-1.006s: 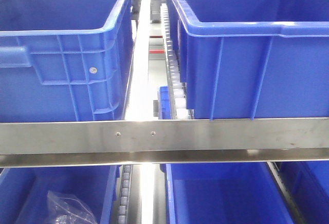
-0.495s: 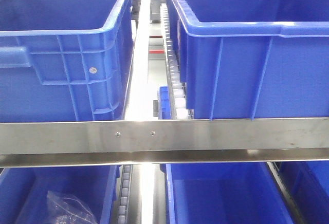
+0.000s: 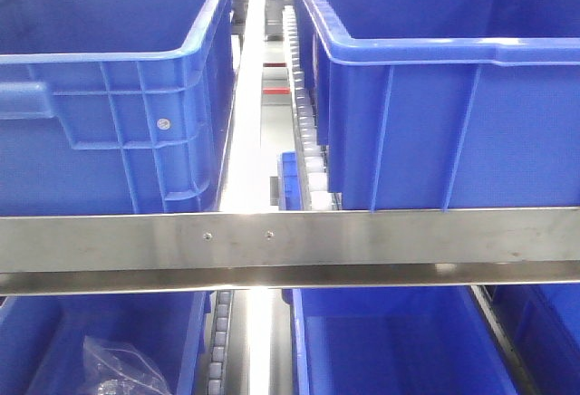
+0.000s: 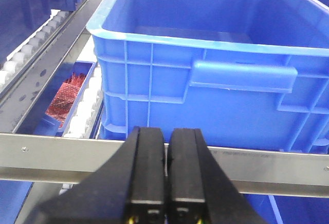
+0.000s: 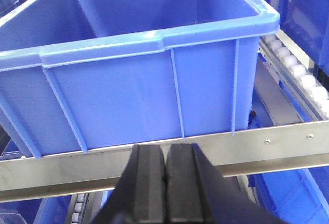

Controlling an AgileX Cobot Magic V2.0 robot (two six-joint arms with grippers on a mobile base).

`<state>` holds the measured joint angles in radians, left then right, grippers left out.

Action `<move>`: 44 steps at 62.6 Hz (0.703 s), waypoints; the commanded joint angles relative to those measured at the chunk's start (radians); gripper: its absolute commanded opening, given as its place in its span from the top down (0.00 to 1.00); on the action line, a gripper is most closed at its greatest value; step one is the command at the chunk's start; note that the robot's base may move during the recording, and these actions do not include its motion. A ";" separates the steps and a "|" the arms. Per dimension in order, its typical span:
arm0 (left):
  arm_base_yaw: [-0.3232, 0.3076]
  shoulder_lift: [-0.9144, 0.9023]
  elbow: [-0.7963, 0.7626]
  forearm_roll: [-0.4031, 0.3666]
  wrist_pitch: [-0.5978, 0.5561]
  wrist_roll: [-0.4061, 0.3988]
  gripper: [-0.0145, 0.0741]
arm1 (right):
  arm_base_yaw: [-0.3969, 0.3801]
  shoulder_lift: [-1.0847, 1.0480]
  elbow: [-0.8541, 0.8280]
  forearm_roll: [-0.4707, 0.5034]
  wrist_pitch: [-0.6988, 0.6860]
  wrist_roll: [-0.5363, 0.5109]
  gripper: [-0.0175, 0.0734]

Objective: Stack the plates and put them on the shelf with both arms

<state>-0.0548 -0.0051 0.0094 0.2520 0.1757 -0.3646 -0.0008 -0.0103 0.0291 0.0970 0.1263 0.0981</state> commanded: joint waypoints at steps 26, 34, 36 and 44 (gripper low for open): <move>0.000 -0.020 0.023 -0.164 -0.085 0.254 0.72 | -0.005 -0.022 -0.017 -0.001 -0.095 -0.006 0.75; 0.000 -0.020 0.023 -0.164 -0.085 0.254 0.72 | -0.005 -0.022 -0.017 -0.001 -0.095 -0.006 0.75; 0.000 -0.020 0.023 -0.164 -0.085 0.254 0.72 | -0.005 -0.022 -0.017 -0.001 -0.095 -0.006 0.75; 0.000 -0.020 0.023 -0.164 -0.085 0.254 0.72 | -0.005 -0.022 -0.017 -0.001 -0.095 -0.006 0.75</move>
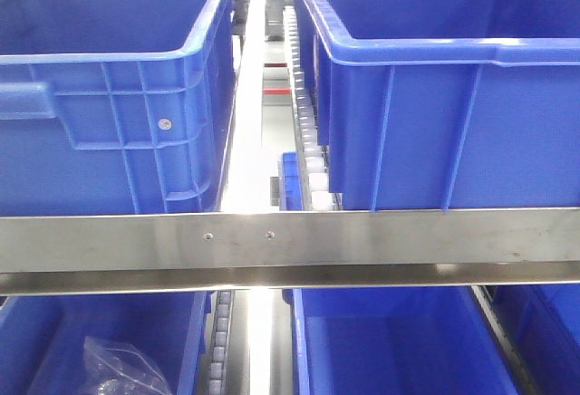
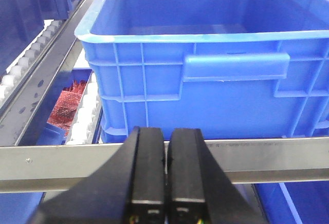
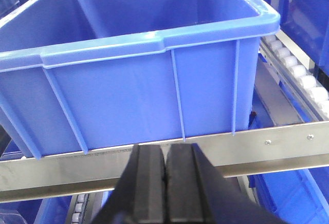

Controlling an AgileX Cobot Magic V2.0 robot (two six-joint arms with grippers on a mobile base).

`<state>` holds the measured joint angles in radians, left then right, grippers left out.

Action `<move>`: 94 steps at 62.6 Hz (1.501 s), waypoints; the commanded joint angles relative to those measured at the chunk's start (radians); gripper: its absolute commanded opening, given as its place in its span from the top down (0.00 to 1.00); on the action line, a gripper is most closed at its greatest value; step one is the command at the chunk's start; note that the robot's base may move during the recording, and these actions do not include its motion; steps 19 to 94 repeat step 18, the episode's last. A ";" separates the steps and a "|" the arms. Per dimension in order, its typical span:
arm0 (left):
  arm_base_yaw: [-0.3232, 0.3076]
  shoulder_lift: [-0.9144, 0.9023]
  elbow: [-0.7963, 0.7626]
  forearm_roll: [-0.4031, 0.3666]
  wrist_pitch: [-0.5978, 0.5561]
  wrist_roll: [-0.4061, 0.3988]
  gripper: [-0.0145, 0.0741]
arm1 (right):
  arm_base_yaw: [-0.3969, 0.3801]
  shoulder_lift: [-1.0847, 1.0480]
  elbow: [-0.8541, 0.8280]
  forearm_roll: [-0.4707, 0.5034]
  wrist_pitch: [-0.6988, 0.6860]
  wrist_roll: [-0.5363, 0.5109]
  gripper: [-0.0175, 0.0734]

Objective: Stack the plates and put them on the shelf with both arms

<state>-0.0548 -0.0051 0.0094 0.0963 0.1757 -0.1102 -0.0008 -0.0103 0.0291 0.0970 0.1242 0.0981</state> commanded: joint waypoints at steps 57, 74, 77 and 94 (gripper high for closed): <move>0.000 -0.020 0.023 -0.009 -0.085 0.000 0.72 | -0.005 -0.022 -0.017 -0.001 -0.093 -0.006 0.75; 0.000 -0.020 0.023 -0.009 -0.085 0.000 0.72 | -0.005 -0.022 -0.017 -0.001 -0.093 -0.006 0.75; 0.000 -0.020 0.023 -0.009 -0.085 0.000 0.72 | -0.005 -0.022 -0.017 -0.001 -0.093 -0.006 0.75; 0.000 -0.020 0.023 -0.009 -0.085 0.000 0.72 | -0.005 -0.022 -0.017 -0.001 -0.093 -0.006 0.75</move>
